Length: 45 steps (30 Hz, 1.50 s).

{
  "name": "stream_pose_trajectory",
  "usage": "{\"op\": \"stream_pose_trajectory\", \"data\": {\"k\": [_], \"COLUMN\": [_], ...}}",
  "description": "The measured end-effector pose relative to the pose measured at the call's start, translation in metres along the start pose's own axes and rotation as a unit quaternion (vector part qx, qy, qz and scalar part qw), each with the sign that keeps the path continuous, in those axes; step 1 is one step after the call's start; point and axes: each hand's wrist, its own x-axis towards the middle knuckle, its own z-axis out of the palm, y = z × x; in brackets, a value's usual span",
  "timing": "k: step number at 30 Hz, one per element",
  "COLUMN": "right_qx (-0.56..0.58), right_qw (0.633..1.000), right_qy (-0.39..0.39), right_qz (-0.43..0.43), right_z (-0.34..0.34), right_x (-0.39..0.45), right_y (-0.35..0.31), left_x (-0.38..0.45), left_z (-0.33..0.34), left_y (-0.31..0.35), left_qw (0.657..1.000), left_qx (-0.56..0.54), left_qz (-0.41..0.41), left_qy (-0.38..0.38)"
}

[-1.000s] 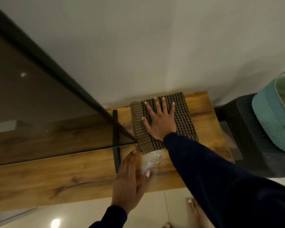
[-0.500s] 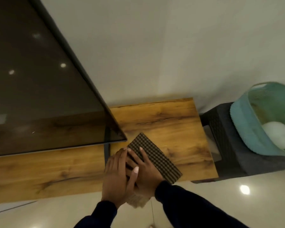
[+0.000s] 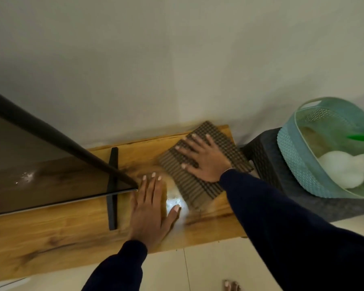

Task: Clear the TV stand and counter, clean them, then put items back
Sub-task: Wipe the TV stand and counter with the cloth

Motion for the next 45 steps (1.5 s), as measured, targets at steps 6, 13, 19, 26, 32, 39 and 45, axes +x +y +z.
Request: {"op": "stream_pose_trajectory", "data": {"k": [6, 13, 19, 26, 32, 39, 45], "right_qx": [0.059, 0.074, 0.09, 0.026, -0.011, 0.022, -0.011], "right_qw": [0.979, 0.968, 0.976, 0.982, 0.979, 0.991, 0.999], "right_qy": [0.04, 0.003, -0.008, 0.021, 0.041, 0.036, 0.011], "right_qz": [0.191, 0.24, 0.198, 0.184, 0.198, 0.126, 0.037], "right_z": [0.005, 0.032, 0.023, 0.008, 0.0, 0.007, 0.028], "right_x": [-0.06, -0.178, -0.17, -0.032, 0.026, 0.081, 0.068], "right_y": [0.012, -0.061, -0.042, 0.045, 0.014, -0.1, -0.169], "left_x": [0.019, 0.021, 0.021, 0.022, 0.021, 0.001, -0.033], "left_z": [0.011, 0.01, 0.009, 0.01, 0.01, 0.0, -0.015], "left_y": [-0.006, 0.002, 0.004, 0.004, -0.001, -0.015, -0.036], "left_qw": [0.998, 0.995, 0.995, 0.995, 0.997, 0.993, 0.983], "left_qx": [0.028, 0.075, 0.065, 0.066, 0.05, -0.09, -0.164], "left_qz": [0.009, -0.011, -0.01, -0.011, 0.007, 0.066, 0.07], "left_qy": [-0.049, -0.071, -0.075, -0.076, -0.053, 0.024, 0.039]}}
